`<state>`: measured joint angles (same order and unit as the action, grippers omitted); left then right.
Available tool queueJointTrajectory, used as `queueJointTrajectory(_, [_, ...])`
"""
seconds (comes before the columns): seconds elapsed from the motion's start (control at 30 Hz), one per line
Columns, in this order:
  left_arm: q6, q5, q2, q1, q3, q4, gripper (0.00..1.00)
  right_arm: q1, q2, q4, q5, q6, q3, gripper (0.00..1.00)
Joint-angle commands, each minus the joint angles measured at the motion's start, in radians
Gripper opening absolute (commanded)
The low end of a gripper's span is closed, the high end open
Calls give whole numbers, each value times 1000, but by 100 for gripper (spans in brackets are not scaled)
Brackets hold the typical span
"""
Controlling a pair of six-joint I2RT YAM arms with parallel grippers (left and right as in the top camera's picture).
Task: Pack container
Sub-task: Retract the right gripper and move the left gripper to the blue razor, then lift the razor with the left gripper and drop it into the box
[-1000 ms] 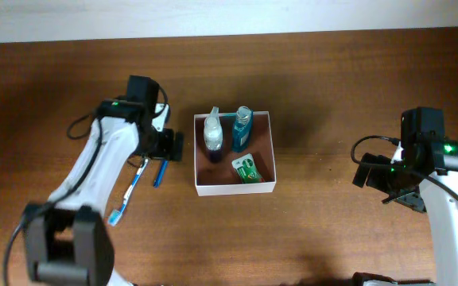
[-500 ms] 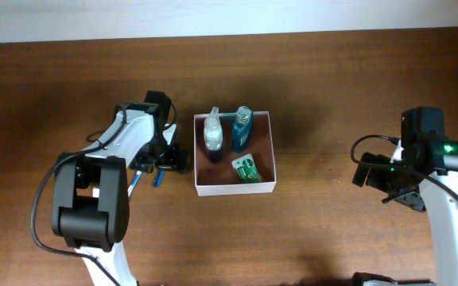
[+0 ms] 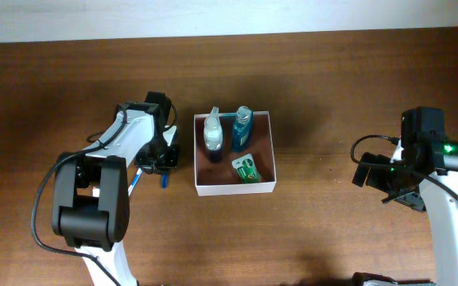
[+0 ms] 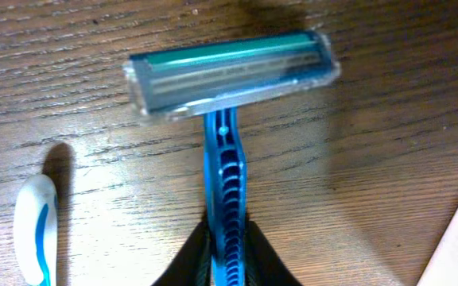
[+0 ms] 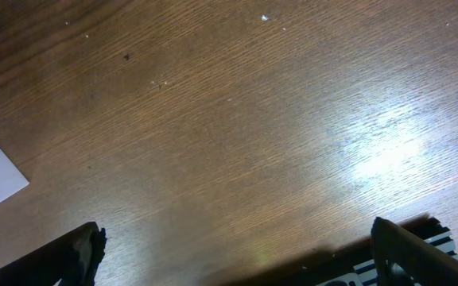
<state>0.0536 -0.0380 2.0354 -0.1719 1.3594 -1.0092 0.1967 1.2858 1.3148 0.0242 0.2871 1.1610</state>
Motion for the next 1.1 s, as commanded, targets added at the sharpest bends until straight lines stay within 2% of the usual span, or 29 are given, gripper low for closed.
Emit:
queueJointTrajectory(0.0, [3,-10,9,-3,3,-1,5,8,-2,-3,-6,1,-4,100])
queueJointTrajectory(0.07, [3,-10,9,-3,3,-1,1,8,-2,-3,-6,1,-4,100])
queueJointTrajectory(0.3, [3,-7,-19,-3,42,-43,1,8,-2,-3,-6,1,-4,100])
queueJointTrajectory(0.43, [3,-7,-140,-17,114,-94,1,8,-2,-3,-6,1,-4,100])
queueJointTrajectory(0.5, [-2,-7,-262,-55,132,-97,0,8,-2,-6,-6,1,-4,100])
queueJointTrajectory(0.57, [-58,-8,-356,-106,132,-87,0,8,-2,-10,-6,1,-4,100])
queueJointTrajectory(0.7, [-270,-7,-512,-287,132,-56,1,8,-2,-11,-6,1,-4,100])
queueJointTrajectory(0.87, [-544,-7,-507,-489,124,-26,0,8,-2,-10,-6,1,-4,100])
queueJointTrajectory(1.07, [-564,45,-351,-529,108,32,1,8,-2,-10,-9,1,-4,100])
